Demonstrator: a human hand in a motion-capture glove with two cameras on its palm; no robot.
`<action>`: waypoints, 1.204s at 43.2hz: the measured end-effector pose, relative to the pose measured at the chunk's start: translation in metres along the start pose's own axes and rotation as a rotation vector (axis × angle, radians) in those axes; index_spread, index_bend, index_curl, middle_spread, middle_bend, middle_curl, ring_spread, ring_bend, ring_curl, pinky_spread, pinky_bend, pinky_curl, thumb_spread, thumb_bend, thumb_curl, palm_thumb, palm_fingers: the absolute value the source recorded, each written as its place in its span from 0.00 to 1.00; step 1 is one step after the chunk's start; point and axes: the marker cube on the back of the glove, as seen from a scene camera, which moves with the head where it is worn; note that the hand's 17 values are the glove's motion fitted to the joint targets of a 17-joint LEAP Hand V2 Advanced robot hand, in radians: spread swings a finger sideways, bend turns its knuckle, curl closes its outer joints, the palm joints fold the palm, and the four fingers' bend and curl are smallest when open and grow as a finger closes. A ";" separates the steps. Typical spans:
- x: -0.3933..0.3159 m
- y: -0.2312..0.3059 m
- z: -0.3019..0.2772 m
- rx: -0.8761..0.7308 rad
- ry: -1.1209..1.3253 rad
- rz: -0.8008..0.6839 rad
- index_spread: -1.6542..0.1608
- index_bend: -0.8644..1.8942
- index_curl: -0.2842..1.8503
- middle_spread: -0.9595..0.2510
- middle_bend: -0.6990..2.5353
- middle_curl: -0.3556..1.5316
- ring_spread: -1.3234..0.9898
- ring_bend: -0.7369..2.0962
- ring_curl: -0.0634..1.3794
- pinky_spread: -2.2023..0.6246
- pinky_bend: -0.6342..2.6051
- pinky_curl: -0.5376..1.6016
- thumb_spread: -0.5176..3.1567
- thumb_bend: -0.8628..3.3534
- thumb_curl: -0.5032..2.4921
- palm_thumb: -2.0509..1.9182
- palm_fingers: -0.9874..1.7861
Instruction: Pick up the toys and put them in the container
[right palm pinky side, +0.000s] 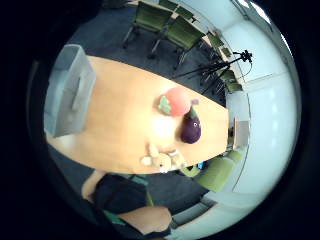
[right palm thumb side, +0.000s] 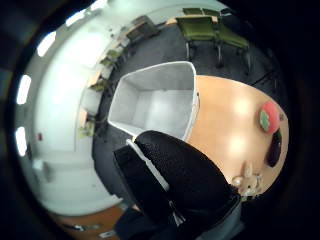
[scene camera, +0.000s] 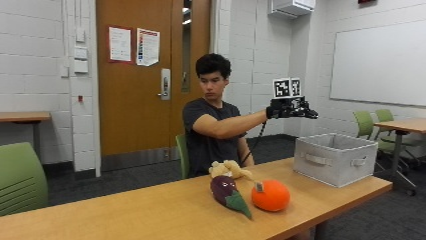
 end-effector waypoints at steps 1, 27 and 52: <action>-0.001 0.001 0.000 -0.002 -0.002 0.001 0.86 0.38 0.15 0.76 0.29 0.21 0.53 0.33 0.06 0.76 0.31 0.29 0.25 0.18 0.17 0.48 0.43; 0.055 0.053 -0.017 0.025 0.019 0.023 0.79 0.38 0.24 0.71 0.29 0.30 0.45 0.34 0.14 0.74 0.33 0.36 0.42 0.18 0.18 0.48 0.40; 0.204 0.180 0.116 -0.026 -0.074 0.190 0.78 0.39 0.29 0.70 0.29 0.35 0.44 0.33 0.18 0.74 0.33 0.39 0.43 0.18 0.18 0.48 0.39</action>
